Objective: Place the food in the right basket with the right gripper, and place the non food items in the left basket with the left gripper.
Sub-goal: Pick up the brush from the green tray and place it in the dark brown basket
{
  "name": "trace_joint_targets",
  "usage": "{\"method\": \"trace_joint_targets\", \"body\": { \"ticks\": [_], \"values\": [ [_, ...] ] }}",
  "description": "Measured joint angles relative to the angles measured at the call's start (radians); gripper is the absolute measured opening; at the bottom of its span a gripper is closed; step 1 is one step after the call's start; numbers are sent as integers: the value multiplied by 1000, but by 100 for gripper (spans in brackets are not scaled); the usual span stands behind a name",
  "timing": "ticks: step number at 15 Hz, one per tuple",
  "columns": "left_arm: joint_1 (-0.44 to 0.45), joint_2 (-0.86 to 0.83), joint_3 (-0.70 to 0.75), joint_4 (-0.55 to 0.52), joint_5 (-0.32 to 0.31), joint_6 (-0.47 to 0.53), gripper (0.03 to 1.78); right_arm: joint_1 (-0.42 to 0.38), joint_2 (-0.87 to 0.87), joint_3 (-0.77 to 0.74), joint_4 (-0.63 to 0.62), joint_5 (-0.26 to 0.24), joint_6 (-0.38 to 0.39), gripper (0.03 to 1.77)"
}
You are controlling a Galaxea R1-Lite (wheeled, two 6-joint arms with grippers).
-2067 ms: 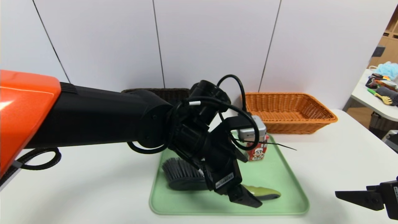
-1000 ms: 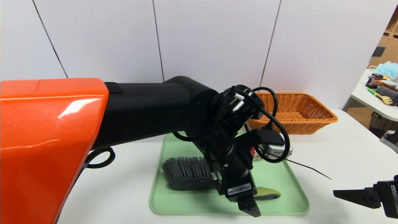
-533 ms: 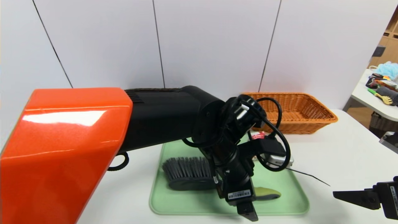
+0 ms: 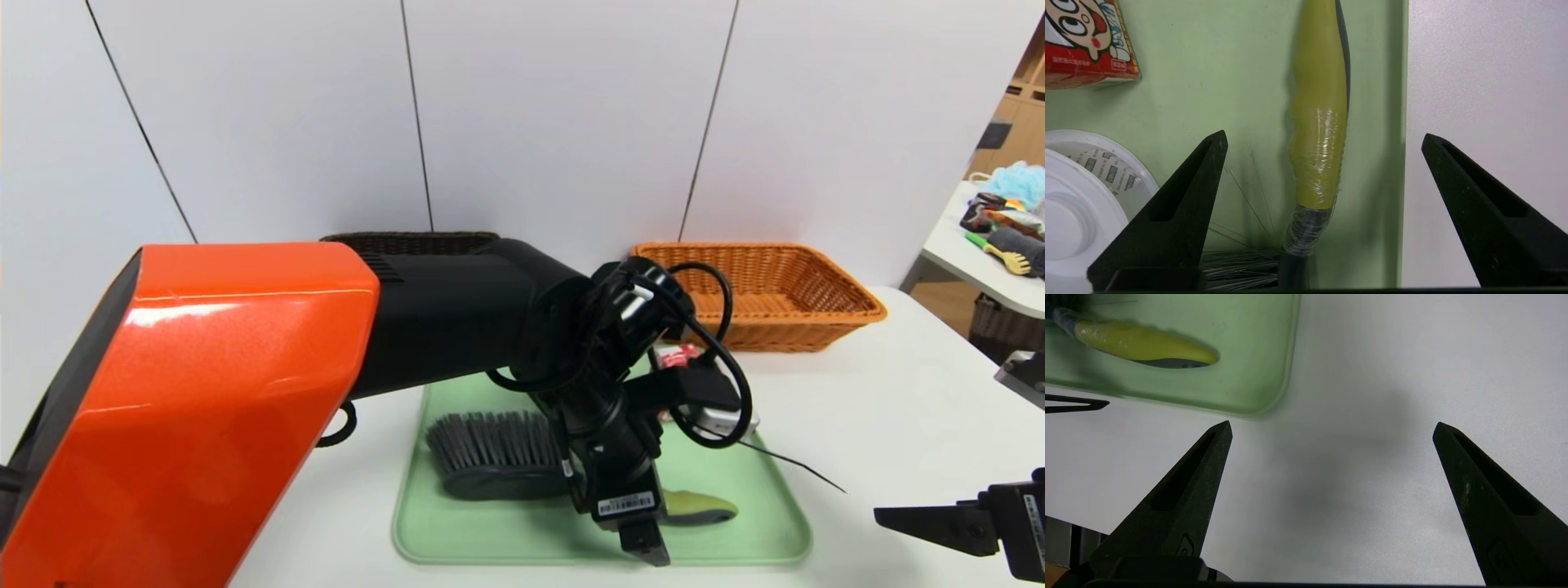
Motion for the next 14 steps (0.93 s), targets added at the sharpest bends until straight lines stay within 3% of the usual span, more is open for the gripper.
{"method": "trace_joint_targets", "body": {
  "ticks": [5, 14],
  "values": [
    [9, 0, 0, 11, 37, 3, 169, -1, 0, 0, 0, 0, 0, 170],
    [11, 11, 0, -13, 45, -3, 169, -1, -1, 0, 0, 0, 0, 170]
  ]
}}
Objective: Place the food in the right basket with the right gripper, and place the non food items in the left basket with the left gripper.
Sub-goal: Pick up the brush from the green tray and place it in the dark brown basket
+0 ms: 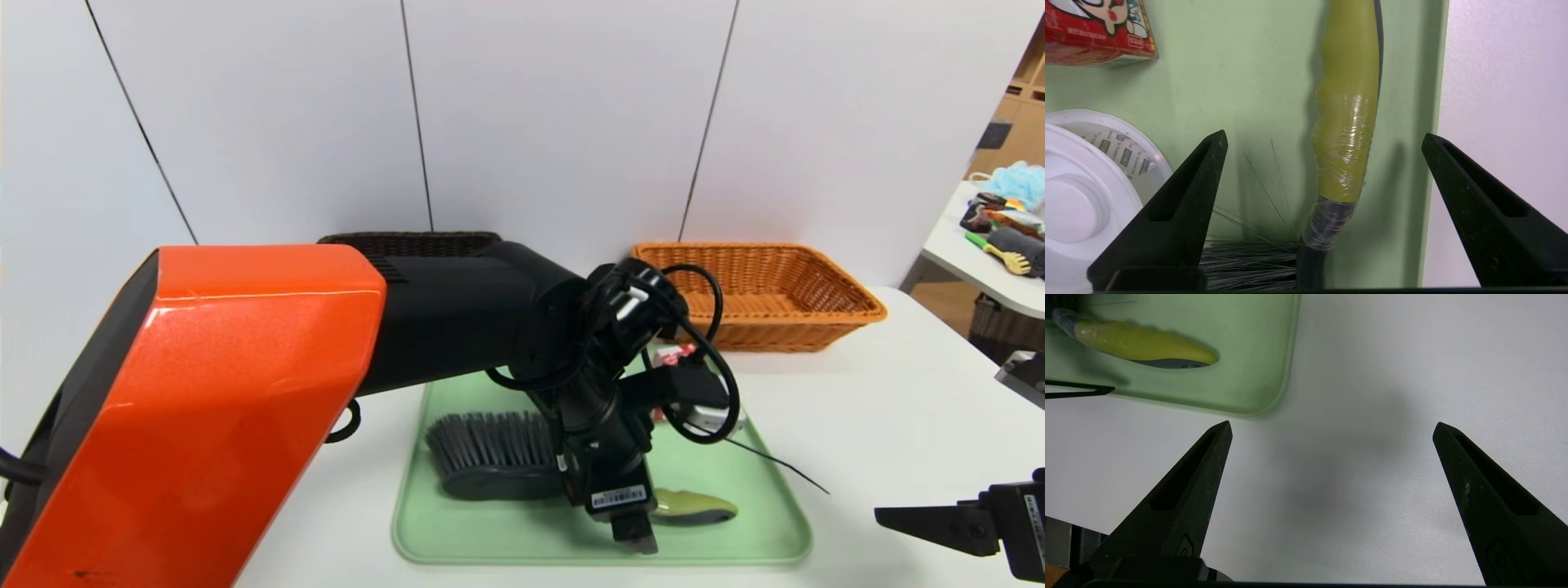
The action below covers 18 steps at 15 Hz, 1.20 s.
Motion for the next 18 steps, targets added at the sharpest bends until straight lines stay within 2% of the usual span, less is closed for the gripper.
{"method": "trace_joint_targets", "body": {
  "ticks": [7, 18],
  "values": [
    [-2, 22, 0, -58, -4, -11, 169, 0, 0, 0, 0, 0, 0, 170],
    [-2, 28, 0, -58, -6, -11, 169, 0, 0, 0, 0, 0, 0, 170]
  ]
}}
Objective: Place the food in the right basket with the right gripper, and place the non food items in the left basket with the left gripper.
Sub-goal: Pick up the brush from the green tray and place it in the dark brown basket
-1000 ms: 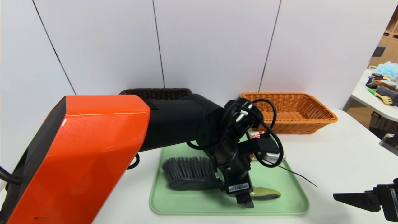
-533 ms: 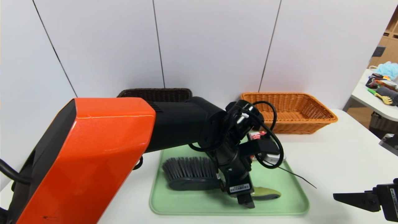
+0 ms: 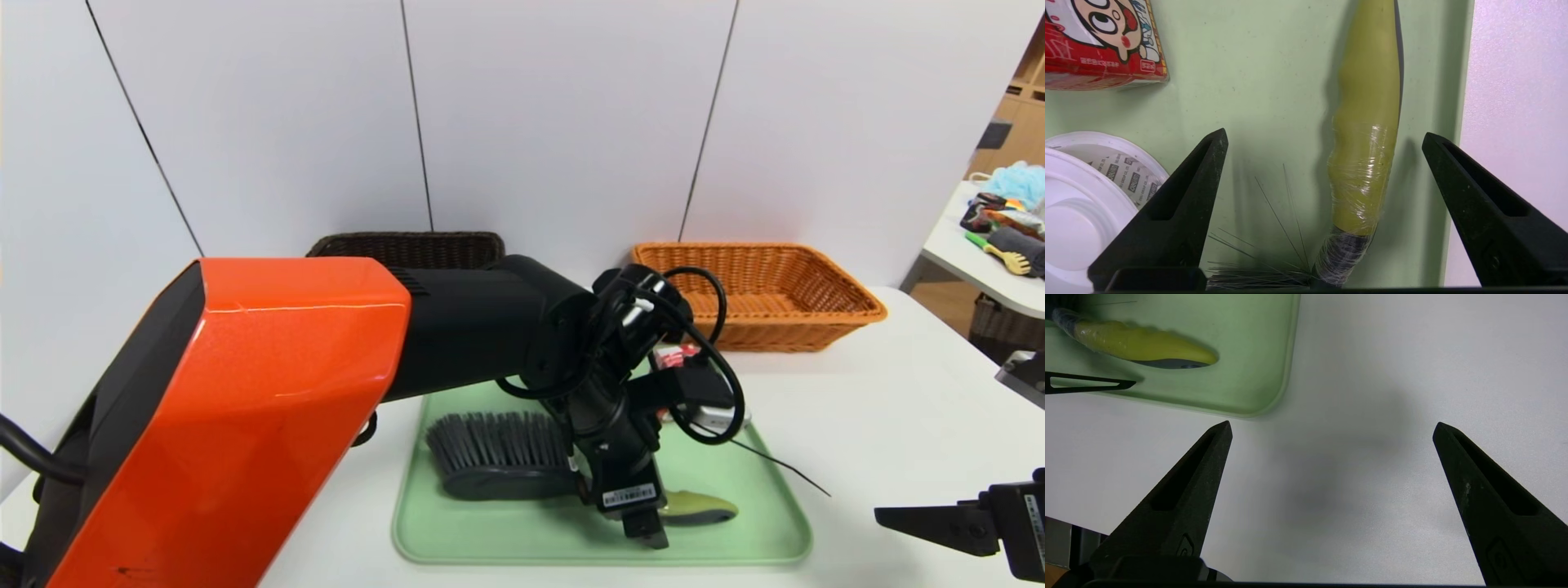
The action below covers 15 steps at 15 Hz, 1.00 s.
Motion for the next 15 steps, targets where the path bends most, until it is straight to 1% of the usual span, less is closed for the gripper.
{"method": "trace_joint_targets", "body": {
  "ticks": [15],
  "values": [
    [-1, 10, 0, -1, 1, 5, 169, 0, 0, -1, 0, 0, 0, 170]
  ]
}}
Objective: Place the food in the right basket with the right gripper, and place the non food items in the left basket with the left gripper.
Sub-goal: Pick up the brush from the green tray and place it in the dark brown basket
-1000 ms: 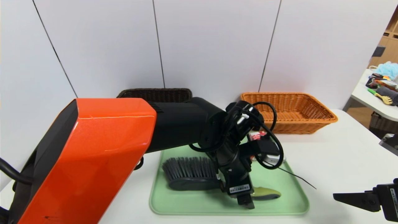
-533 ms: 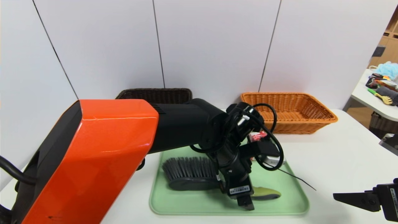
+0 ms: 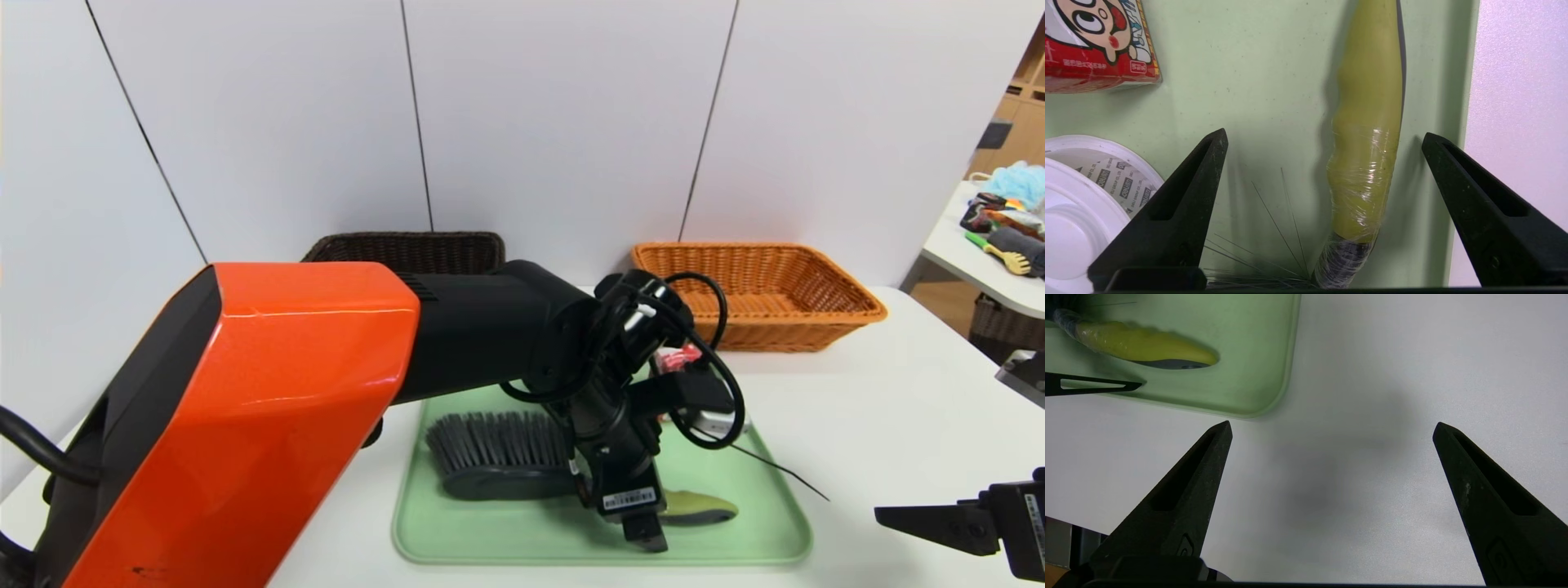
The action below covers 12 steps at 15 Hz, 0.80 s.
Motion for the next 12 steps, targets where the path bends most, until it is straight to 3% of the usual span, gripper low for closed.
{"method": "trace_joint_targets", "body": {
  "ticks": [12],
  "values": [
    [1, 12, 0, -1, 5, -7, 169, 0, 0, 1, 0, 0, -1, 170]
  ]
}}
